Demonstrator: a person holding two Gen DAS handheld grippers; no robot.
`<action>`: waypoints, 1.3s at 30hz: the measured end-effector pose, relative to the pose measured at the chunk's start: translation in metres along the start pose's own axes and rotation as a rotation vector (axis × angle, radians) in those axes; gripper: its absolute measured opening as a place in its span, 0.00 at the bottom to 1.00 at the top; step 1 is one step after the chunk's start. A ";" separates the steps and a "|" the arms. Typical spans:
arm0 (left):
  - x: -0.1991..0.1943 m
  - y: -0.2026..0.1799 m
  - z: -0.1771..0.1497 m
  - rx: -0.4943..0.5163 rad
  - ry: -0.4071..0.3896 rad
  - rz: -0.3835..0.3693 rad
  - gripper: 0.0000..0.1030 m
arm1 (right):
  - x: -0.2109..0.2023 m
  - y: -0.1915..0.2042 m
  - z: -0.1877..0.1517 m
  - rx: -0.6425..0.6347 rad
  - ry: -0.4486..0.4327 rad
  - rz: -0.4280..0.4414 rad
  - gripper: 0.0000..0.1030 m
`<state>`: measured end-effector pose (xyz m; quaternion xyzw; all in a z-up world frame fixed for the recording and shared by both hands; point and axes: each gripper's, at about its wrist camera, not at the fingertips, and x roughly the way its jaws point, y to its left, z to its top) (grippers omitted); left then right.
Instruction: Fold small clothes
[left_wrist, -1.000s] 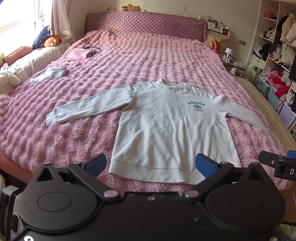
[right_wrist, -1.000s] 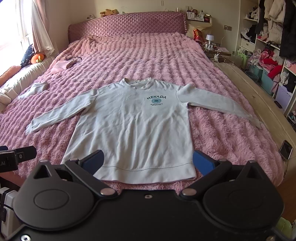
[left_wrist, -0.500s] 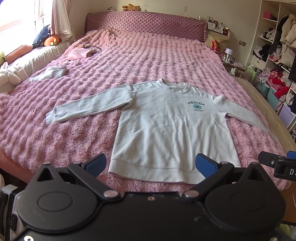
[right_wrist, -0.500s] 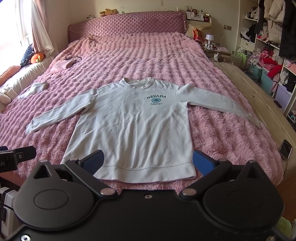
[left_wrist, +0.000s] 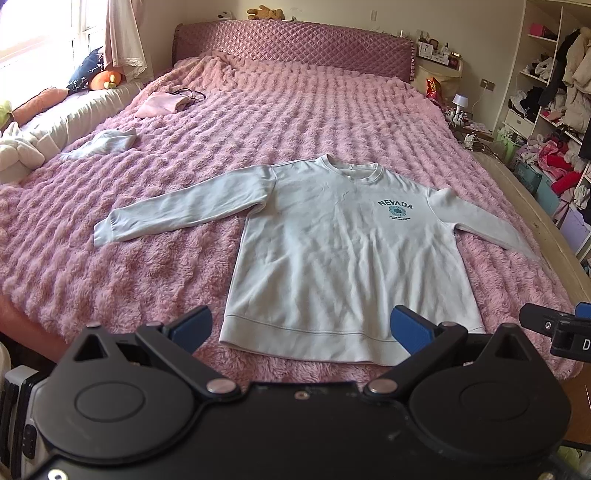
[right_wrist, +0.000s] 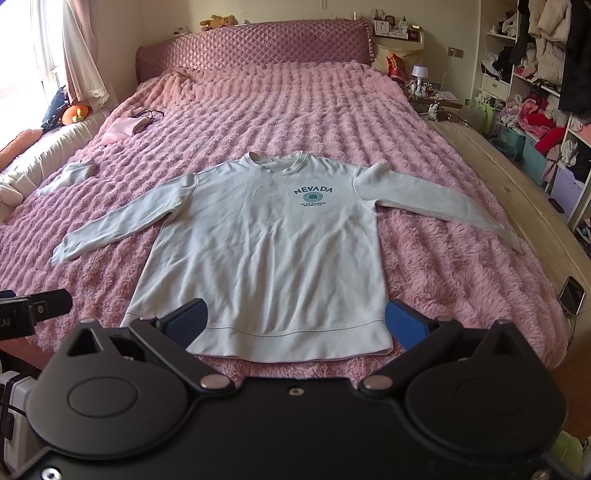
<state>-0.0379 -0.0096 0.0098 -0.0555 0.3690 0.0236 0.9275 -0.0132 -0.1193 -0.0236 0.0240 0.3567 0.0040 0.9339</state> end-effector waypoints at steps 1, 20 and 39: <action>0.000 -0.001 0.000 0.001 -0.001 0.000 1.00 | 0.000 0.000 0.000 0.000 0.000 0.000 1.00; 0.000 0.000 0.000 0.004 -0.001 -0.004 1.00 | -0.002 0.002 -0.001 -0.002 0.005 0.002 1.00; 0.021 0.009 0.003 -0.018 0.050 -0.037 1.00 | 0.016 0.000 0.003 0.004 0.041 -0.004 1.00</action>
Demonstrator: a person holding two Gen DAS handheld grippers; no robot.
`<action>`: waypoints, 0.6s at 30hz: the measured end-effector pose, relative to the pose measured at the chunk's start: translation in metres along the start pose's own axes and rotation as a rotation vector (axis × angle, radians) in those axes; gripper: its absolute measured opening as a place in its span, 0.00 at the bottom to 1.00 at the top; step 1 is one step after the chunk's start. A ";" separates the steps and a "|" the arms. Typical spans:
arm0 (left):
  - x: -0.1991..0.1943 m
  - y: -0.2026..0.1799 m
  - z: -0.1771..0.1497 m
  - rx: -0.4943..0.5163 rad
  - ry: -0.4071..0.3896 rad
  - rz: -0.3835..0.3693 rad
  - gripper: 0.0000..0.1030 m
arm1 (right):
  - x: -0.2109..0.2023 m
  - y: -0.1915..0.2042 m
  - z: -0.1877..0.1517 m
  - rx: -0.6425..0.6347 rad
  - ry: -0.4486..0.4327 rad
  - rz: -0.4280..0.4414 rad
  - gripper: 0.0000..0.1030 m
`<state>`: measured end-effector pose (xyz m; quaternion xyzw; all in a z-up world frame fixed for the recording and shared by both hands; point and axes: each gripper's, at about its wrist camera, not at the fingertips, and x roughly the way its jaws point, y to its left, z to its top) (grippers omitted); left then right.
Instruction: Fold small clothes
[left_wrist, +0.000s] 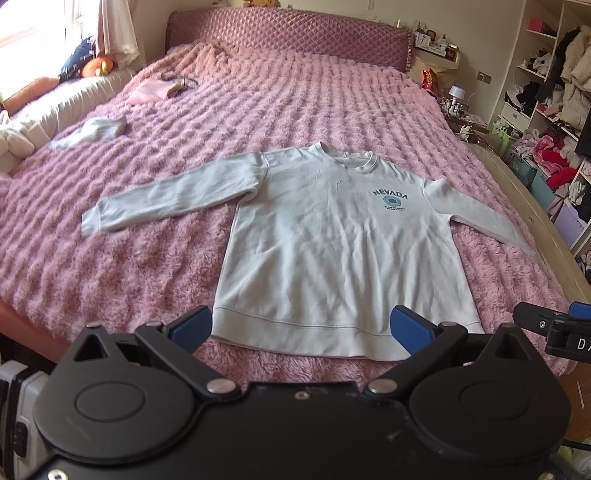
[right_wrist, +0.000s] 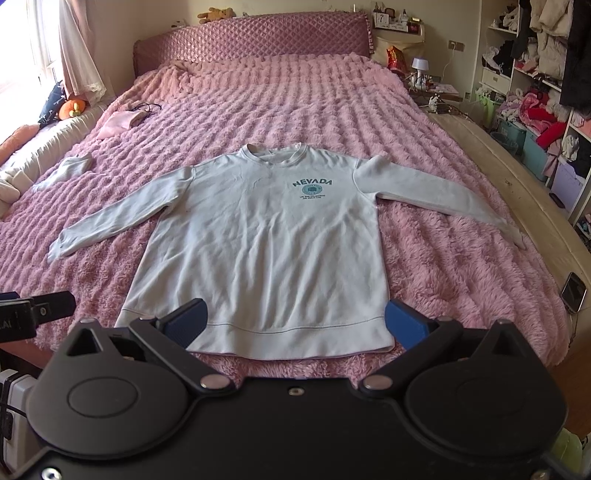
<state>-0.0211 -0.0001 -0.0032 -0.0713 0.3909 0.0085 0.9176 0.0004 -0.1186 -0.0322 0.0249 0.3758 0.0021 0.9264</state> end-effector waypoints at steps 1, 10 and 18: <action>0.004 0.003 0.001 -0.008 0.007 -0.003 1.00 | 0.004 0.000 0.002 -0.002 0.003 -0.004 1.00; 0.062 0.072 0.033 -0.225 -0.006 -0.169 1.00 | 0.049 -0.007 0.035 0.022 -0.066 0.056 1.00; 0.150 0.224 0.056 -0.645 -0.212 -0.156 1.00 | 0.121 0.002 0.058 0.050 -0.065 0.163 1.00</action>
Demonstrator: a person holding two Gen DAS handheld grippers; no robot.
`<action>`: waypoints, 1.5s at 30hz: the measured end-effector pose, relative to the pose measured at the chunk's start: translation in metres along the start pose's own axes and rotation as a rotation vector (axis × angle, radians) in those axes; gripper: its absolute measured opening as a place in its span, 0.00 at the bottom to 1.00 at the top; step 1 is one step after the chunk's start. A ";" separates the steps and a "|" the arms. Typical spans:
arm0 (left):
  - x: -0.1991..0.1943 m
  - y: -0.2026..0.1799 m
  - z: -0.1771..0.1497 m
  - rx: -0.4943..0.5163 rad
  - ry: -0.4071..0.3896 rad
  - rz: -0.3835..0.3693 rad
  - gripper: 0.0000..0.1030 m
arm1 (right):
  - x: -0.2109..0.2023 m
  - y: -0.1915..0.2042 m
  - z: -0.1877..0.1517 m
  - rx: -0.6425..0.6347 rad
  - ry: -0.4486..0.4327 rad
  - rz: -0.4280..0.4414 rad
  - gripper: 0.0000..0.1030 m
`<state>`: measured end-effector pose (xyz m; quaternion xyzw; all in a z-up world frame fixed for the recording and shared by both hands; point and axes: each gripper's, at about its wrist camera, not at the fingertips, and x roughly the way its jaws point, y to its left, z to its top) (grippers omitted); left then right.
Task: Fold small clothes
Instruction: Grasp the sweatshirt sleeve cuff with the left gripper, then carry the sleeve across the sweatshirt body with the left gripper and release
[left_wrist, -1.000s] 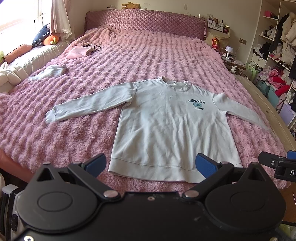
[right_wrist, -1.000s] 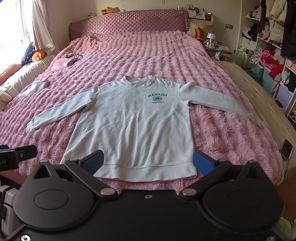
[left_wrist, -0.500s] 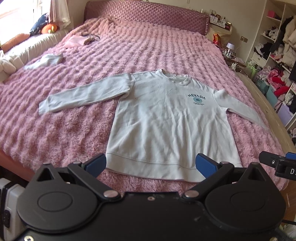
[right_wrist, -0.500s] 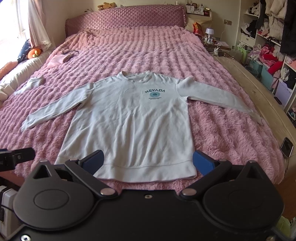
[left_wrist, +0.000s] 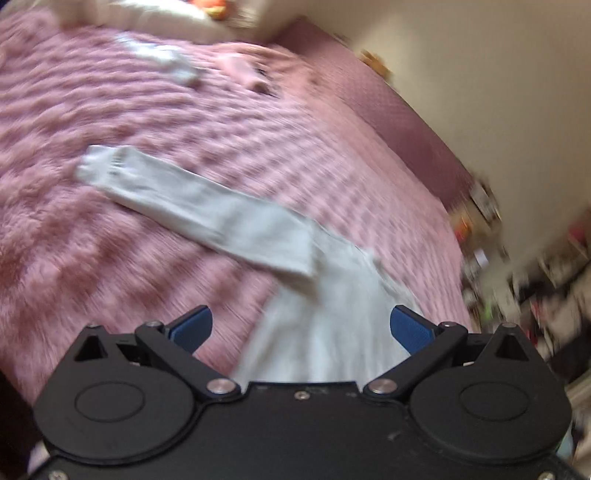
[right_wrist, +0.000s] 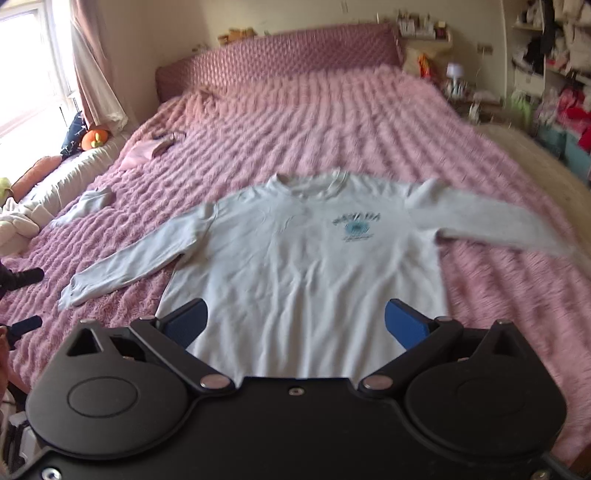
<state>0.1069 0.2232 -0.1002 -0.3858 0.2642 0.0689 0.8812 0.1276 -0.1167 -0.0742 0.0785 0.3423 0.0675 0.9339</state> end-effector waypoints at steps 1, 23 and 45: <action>0.012 0.018 0.012 -0.026 -0.019 0.022 1.00 | 0.010 0.001 0.001 0.009 0.007 0.014 1.00; 0.151 0.256 0.107 -0.714 -0.414 0.057 1.00 | 0.109 0.014 -0.001 0.077 0.144 0.020 1.00; 0.149 0.116 0.137 -0.466 -0.391 -0.264 0.02 | 0.124 -0.023 -0.011 0.145 0.202 -0.032 1.00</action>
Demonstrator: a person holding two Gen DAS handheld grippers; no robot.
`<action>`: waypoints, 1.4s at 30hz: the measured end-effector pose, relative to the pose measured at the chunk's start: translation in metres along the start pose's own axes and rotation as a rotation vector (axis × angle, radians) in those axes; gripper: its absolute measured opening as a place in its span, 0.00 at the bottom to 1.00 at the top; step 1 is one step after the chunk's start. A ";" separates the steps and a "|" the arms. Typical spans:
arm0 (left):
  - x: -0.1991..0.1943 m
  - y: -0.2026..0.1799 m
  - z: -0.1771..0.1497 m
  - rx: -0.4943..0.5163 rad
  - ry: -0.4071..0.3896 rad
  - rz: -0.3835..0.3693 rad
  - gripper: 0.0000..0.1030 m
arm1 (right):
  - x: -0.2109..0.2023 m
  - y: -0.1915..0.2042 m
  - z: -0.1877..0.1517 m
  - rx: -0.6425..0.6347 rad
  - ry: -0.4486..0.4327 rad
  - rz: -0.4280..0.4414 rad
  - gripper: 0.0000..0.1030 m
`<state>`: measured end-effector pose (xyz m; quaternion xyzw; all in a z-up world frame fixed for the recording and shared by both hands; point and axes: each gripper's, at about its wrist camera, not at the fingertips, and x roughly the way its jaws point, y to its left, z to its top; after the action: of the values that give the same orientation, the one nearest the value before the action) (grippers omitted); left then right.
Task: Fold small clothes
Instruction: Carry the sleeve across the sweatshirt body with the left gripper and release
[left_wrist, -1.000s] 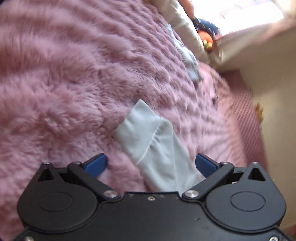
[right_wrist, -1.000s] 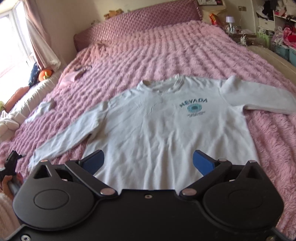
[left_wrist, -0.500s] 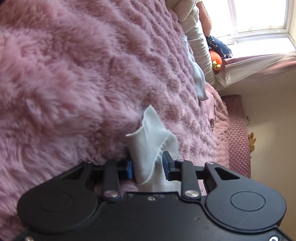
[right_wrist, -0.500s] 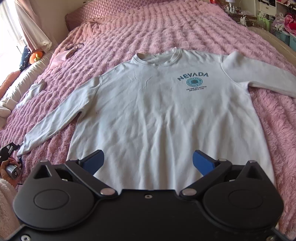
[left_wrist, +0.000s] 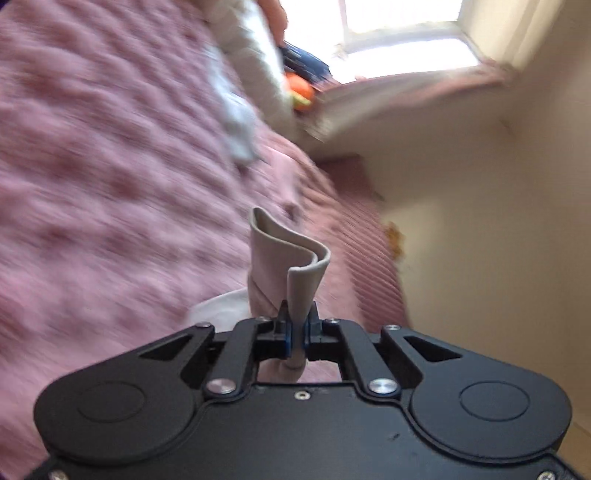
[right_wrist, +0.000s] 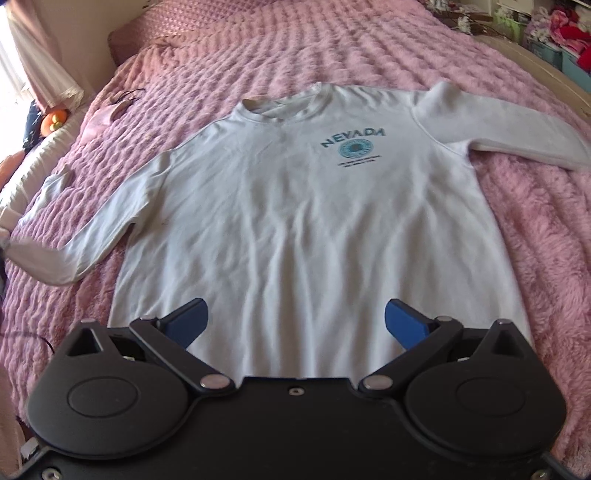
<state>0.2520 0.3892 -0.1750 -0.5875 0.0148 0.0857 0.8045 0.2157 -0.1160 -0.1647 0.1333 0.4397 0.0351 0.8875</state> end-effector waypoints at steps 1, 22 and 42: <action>0.008 -0.020 -0.012 0.018 0.039 -0.048 0.02 | 0.001 -0.004 0.000 0.009 0.002 -0.005 1.00; 0.119 -0.125 -0.397 0.166 0.929 -0.179 0.61 | -0.005 -0.115 0.019 0.141 -0.109 -0.111 1.00; 0.110 -0.033 -0.259 0.738 0.748 0.161 0.72 | 0.137 -0.144 0.083 0.580 -0.147 0.053 0.55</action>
<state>0.3854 0.1470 -0.2375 -0.2528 0.3749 -0.0794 0.8884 0.3575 -0.2474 -0.2610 0.3951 0.3624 -0.0784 0.8405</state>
